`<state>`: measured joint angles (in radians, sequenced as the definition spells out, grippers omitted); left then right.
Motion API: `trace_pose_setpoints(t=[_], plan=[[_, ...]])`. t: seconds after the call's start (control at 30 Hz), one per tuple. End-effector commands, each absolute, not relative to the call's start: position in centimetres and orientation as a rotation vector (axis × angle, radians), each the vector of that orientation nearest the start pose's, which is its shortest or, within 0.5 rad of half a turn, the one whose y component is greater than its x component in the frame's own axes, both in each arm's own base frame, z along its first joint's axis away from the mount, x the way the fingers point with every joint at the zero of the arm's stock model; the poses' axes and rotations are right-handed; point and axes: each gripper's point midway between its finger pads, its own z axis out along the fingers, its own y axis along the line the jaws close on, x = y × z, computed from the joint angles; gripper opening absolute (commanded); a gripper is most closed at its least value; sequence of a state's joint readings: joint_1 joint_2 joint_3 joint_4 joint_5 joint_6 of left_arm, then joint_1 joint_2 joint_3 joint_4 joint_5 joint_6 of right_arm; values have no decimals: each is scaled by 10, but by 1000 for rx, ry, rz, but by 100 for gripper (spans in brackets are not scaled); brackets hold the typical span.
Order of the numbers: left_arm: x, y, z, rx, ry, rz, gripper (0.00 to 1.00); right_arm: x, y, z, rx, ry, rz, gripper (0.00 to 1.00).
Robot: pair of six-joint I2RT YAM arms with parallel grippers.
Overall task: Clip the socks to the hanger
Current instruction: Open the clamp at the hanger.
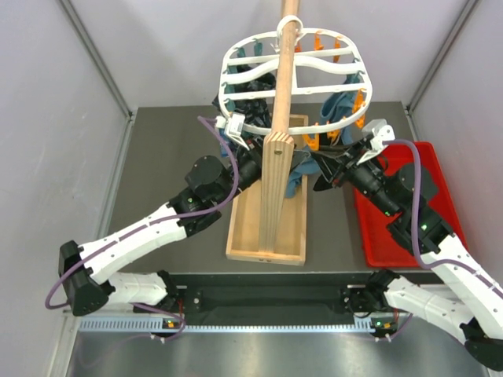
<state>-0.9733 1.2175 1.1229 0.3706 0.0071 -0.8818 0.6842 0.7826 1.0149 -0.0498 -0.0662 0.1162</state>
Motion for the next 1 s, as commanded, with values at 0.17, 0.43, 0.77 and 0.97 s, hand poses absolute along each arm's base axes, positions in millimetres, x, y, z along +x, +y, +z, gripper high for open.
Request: trace_pose_setpoints(t=[0.17, 0.43, 0.77, 0.97], plan=[[179, -352, 464, 175, 1300, -1652, 45, 224, 205, 442, -439, 1311, 732, 0], [182, -333, 487, 93, 1169, -1645, 64, 226, 210, 443, -446, 1315, 748, 0], [168, -347, 495, 206, 1142, -1684, 53, 232, 214, 447, -465, 1341, 732, 0], [169, -336, 464, 206, 1237, -1604, 50, 234, 215, 443, -465, 1362, 727, 0]])
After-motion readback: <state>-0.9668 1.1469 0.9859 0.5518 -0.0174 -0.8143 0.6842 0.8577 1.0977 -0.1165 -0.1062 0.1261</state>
